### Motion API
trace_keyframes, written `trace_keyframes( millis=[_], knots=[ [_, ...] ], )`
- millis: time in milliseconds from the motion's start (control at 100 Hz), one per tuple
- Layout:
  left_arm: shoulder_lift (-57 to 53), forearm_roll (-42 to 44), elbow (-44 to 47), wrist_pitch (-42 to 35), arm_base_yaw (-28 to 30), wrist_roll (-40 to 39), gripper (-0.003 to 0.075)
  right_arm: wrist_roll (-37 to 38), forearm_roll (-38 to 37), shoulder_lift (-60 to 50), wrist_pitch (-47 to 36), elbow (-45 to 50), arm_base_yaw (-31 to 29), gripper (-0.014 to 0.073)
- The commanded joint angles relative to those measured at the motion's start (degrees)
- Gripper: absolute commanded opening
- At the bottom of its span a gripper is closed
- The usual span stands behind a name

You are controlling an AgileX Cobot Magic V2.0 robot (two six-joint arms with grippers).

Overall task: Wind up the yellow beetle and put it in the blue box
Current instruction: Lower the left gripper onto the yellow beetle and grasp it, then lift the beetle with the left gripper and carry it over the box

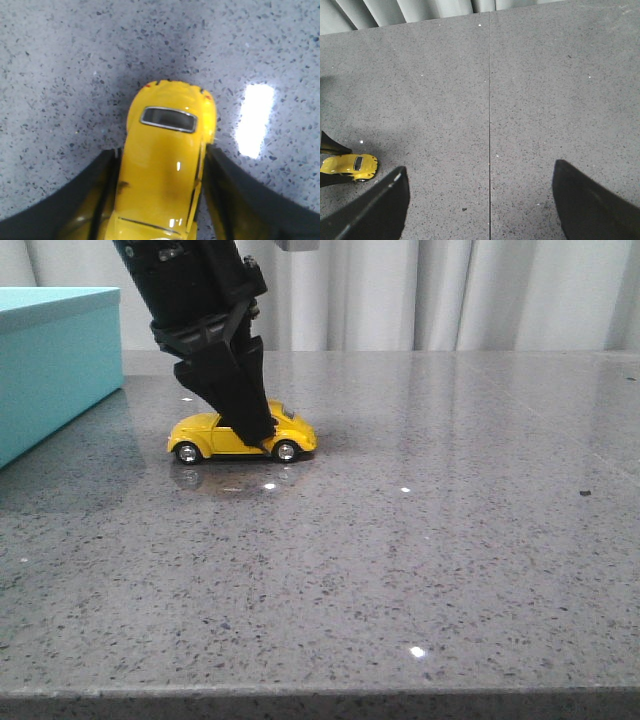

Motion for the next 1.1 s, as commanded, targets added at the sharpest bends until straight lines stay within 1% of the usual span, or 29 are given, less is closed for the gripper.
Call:
trace_keyframes(
  millis=[0,110,180,250,360,450,510,590,700,840,910,970,1090],
  knots=[
    [-2.76,-1.3,-1.88,-1.5,-0.35,0.03,0.0183,-0.77,0.23,-0.41,-3.25,-1.31,-0.09,0.0581],
    [-2.98,-1.3,-1.9,-1.27,-0.35,0.03,0.009,-0.77,0.23,-0.41,-3.25,-1.31,-0.09,0.0581],
    [-3.25,-1.3,-2.97,-0.22,-0.35,0.03,0.0055,-0.77,0.23,-0.41,-3.19,-1.31,-0.09,0.0581],
    [-3.9,-1.3,-5.2,0.65,-0.35,-1.63,0.0046,-0.77,0.23,-0.41,-3.14,-1.31,-0.09,0.0581],
    [-5.62,-0.06,-10.31,0.41,0.48,-7.31,0.0047,-0.77,0.23,-0.41,-3.14,-1.31,-0.09,0.0581],
    [-7.54,2.79,-14.75,0.29,2.36,-15.58,0.0048,-0.77,0.23,-0.41,-3.14,-1.31,-0.09,0.0581],
    [-9.01,4.67,-17.08,0.71,4.58,-21.88,0.0048,-0.77,0.23,-0.41,-3.14,-1.31,-0.09,0.0581],
    [-11.13,5.86,-19.43,1.87,8.05,-26.88,0.0048,-0.77,0.23,-0.41,-3.19,-1.31,-0.09,0.0581],
    [-14.43,5.92,-19.92,4.1,15.0,-35.69,0.0048,-0.77,0.23,-0.41,-3.25,-1.31,-0.09,0.0581],
    [-15.65,5.92,-19.92,10.91,23.02,-41.08,0.0048,-0.77,0.23,-0.41,-3.19,-1.31,-0.09,0.0581],
    [-15.65,5.92,-19.56,13.63,26.57,-42.32,0.0048,-0.77,0.23,-0.41,-3.19,-1.31,-0.09,0.0581],
    [-15.5,5.97,-18.72,14.42,29.27,-43.53,0.0048,-0.77,0.23,-0.41,-3.3,-1.31,-0.09,0.0581],
    [-15.12,5.97,-16.14,13.89,32.89,-45.58,0.0048,-0.77,0.27,-0.41,-3.42,-1.31,-0.09,0.0581]
  ],
)
